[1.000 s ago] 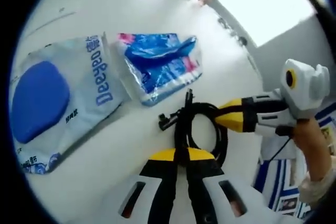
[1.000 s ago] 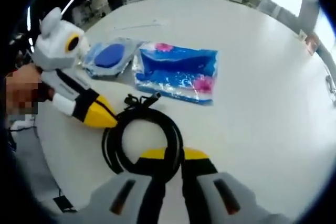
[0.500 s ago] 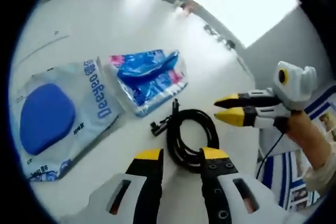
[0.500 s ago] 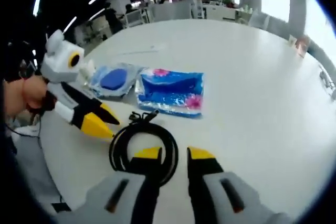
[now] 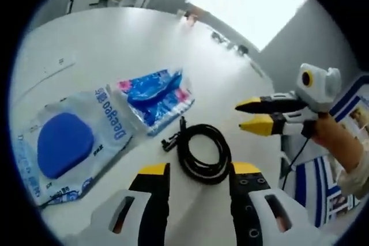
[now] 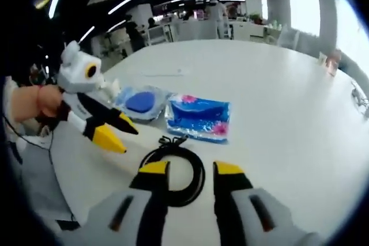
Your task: Arrange the tabletop items into an orderly group along one side of the table until the central work area is clear of visible clutter.
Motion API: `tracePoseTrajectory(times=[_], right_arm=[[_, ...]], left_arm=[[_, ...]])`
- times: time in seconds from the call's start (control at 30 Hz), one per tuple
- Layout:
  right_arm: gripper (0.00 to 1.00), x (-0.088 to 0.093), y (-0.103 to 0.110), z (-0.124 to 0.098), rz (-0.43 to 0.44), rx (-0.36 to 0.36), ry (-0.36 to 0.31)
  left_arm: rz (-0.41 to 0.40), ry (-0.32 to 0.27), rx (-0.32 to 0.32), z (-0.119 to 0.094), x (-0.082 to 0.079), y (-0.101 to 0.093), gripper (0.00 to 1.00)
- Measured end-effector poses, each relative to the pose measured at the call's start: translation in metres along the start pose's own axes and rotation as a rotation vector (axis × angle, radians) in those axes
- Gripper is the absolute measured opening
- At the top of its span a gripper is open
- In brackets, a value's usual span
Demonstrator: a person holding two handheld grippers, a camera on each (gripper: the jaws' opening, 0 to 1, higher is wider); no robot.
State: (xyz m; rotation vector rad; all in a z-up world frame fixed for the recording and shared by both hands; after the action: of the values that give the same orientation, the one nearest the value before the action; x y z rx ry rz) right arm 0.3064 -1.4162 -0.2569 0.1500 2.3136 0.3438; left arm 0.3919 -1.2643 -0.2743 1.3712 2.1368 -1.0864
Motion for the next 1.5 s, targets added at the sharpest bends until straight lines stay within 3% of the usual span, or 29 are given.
tracePoseTrajectory(times=[0.2,0.33,0.5,0.6,0.7,0.73,0.77,0.9,1.03,1.1,1.2,1.33,1.43,1.47,1.5], right_arm=[[0.32,-0.007,0.008,-0.010,-0.025,-0.020,-0.034],[0.40,-0.009,0.016,-0.016,-0.020,-0.038,-0.045],[0.50,-0.012,0.032,-0.024,-0.064,-0.059,-0.061],[0.55,-0.013,0.035,-0.026,-0.080,-0.068,-0.064],[0.68,-0.013,0.045,-0.031,-0.089,-0.092,-0.071],[0.73,-0.014,0.046,-0.033,-0.109,-0.089,-0.076],[0.77,-0.017,0.048,-0.034,-0.139,-0.097,-0.105],[0.99,-0.018,0.065,-0.042,-0.166,-0.138,-0.144],[1.00,-0.017,0.072,-0.049,-0.209,-0.151,-0.153],[0.99,-0.015,0.076,-0.053,-0.208,-0.158,-0.144],[0.99,-0.014,0.085,-0.064,-0.230,-0.142,-0.162],[0.99,-0.014,0.092,-0.079,-0.228,-0.143,-0.193],[0.98,-0.013,0.097,-0.089,-0.236,-0.133,-0.220],[0.98,-0.011,0.100,-0.095,-0.242,-0.137,-0.228],[0.97,-0.010,0.101,-0.098,-0.240,-0.138,-0.232]], left_arm=[[0.053,-0.028,0.001,-0.013,-0.003,-0.007,0.44],[0.117,-0.099,-0.003,-0.026,-0.007,-0.010,0.57],[0.173,-0.118,-0.009,-0.045,-0.004,-0.014,0.67],[0.204,-0.172,-0.017,-0.060,-0.005,-0.015,0.77],[0.233,-0.204,-0.001,-0.072,-0.005,-0.020,0.88],[0.265,-0.239,-0.008,-0.076,-0.007,-0.020,0.92],[0.277,-0.253,-0.005,-0.080,-0.007,-0.022,0.96],[0.290,-0.279,0.017,-0.101,0.002,-0.026,0.96],[0.345,-0.340,0.019,-0.126,0.008,-0.032,0.96],[0.378,-0.340,-0.010,-0.137,0.012,-0.032,0.96],[0.401,-0.388,-0.024,-0.159,0.017,-0.038,0.97],[0.429,-0.398,-0.061,-0.190,0.032,-0.043,0.97],[0.411,-0.350,-0.101,-0.209,0.049,-0.044,0.97],[0.456,-0.399,-0.134,-0.219,0.050,-0.044,0.97],[0.430,-0.390,-0.134,-0.226,0.058,-0.047,0.97]])
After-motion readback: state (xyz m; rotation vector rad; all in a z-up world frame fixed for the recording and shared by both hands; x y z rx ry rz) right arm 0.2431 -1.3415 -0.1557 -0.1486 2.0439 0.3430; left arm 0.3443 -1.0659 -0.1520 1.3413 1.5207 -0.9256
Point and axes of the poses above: the point that each gripper's makers call its tool centre point, and the gripper's own axes: z roughly forward along the fingers, y roughly to its left, x roughly out of its underside, the point moved 6 cm from there along -z, roughly backward along the fingers, and after that the axes turned 10 degrees about z, right-handed, at the moved point
